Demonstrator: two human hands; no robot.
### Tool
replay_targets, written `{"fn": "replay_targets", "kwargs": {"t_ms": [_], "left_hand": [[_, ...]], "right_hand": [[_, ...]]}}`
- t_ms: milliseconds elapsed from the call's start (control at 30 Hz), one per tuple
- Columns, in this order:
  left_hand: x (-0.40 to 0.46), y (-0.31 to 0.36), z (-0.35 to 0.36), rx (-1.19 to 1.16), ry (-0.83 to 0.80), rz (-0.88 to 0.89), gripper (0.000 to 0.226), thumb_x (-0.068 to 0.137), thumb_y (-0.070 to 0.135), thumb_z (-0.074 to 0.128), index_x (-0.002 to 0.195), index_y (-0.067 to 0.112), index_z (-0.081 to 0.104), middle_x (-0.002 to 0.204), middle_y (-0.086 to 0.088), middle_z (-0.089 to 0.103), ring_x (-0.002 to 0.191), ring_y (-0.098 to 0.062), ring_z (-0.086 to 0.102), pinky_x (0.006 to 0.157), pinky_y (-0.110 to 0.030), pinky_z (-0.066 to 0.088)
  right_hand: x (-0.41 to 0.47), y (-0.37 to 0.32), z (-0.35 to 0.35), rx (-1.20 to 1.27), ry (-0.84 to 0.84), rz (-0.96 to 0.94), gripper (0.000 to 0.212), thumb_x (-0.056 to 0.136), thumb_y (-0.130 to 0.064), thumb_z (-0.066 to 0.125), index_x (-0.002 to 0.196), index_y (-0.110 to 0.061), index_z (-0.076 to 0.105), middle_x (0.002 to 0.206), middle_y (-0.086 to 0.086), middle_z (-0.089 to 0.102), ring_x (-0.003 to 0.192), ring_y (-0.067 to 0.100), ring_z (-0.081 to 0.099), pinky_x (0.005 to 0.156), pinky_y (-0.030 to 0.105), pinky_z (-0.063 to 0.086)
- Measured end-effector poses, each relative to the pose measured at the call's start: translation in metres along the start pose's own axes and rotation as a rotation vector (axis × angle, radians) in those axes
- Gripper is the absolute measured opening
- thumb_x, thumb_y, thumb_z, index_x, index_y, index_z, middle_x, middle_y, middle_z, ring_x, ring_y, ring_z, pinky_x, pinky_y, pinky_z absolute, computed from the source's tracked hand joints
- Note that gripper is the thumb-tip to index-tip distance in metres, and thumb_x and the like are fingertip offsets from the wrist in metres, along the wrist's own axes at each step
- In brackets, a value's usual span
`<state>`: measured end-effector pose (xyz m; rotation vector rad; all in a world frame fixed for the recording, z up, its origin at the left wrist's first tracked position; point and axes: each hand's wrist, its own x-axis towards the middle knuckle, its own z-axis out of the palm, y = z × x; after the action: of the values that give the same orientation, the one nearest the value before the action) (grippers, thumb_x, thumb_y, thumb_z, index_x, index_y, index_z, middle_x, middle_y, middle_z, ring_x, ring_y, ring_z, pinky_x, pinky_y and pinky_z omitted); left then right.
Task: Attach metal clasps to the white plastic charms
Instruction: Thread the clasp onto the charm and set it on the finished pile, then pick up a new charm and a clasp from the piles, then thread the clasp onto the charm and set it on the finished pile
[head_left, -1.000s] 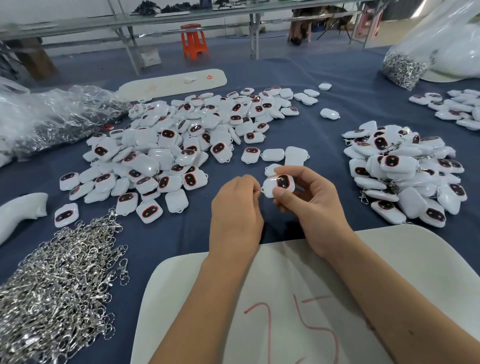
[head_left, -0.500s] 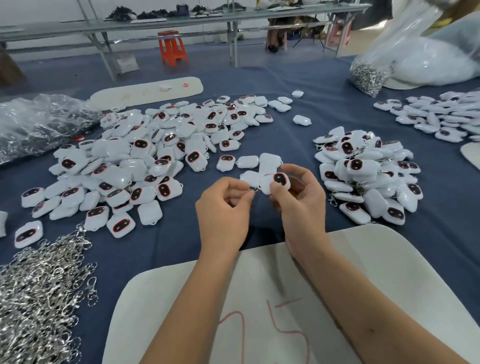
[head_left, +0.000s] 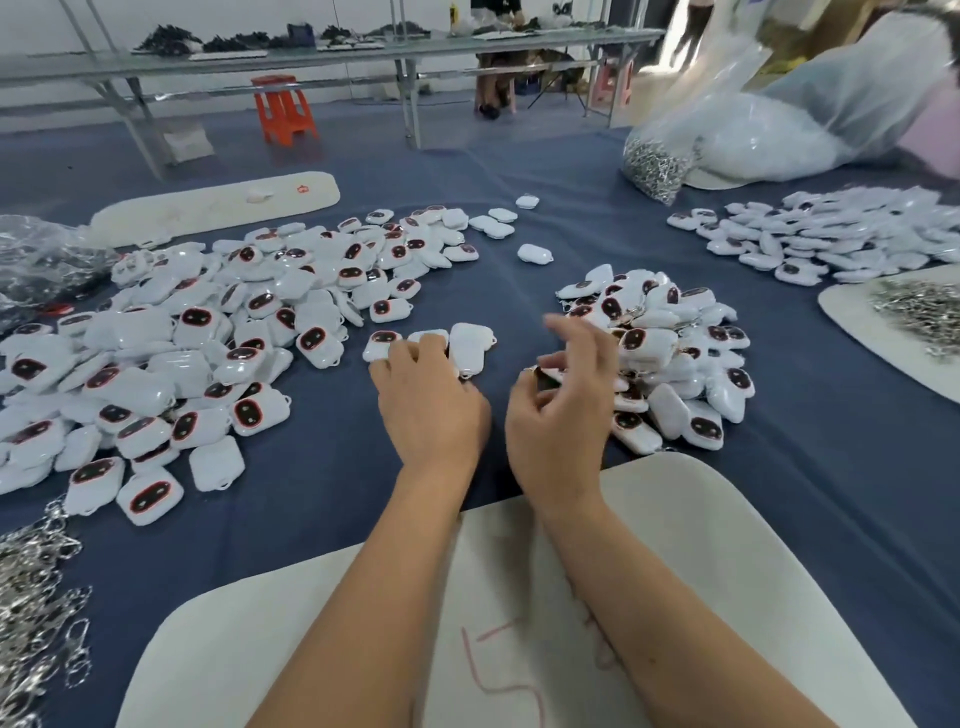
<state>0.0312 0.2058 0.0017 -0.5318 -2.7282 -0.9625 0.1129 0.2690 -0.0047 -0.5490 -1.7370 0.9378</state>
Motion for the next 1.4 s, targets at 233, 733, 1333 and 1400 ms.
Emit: {"fn": "replay_targets", "kwargs": {"t_ms": [233,733,1333,1400], "left_hand": [[0.0,-0.024,-0.013,0.018,-0.042,0.115,0.028,0.095,0.023,0.064,0.121,0.013,0.07,0.117,-0.007,0.07,0.11,-0.03,0.056,0.092,-0.034,0.039],[-0.026,-0.093,-0.109,-0.375,-0.114,-0.234,0.02,0.086,0.041,0.075,0.085,0.029,0.06,0.078,0.007,0.072,0.074,-0.014,0.071,0.075,-0.04,0.058],[-0.068,-0.209,-0.198,0.476,-0.059,-0.795,0.084,0.087,0.073,0.057,0.146,0.02,0.031,0.155,-0.024,0.02,0.142,-0.047,0.022,0.113,-0.067,0.022],[-0.068,-0.201,-0.191,0.484,-0.028,-0.704,0.07,0.093,0.063,0.057,0.142,0.019,0.034,0.151,-0.025,0.026,0.138,-0.047,0.028,0.108,-0.062,0.029]], "right_hand": [[-0.004,0.004,0.009,-0.35,-0.552,-0.089,0.049,0.09,-0.002,0.065,0.137,-0.015,0.062,0.14,0.002,0.057,0.127,0.025,0.048,0.107,0.028,0.035],[-0.041,-0.051,0.054,-0.098,-0.932,-0.137,0.045,0.085,-0.011,0.074,0.126,-0.025,0.061,0.112,-0.003,0.06,0.103,0.018,0.057,0.089,0.035,0.048],[-0.145,-0.148,0.136,-0.401,-1.285,-0.496,0.051,0.091,-0.051,0.071,0.125,-0.019,0.051,0.115,0.006,0.068,0.103,0.033,0.065,0.07,0.037,0.039],[-0.143,-0.148,0.135,-0.4,-1.262,-0.462,0.04,0.092,-0.039,0.069,0.121,-0.017,0.052,0.115,0.008,0.067,0.102,0.035,0.065,0.071,0.037,0.038]]}}
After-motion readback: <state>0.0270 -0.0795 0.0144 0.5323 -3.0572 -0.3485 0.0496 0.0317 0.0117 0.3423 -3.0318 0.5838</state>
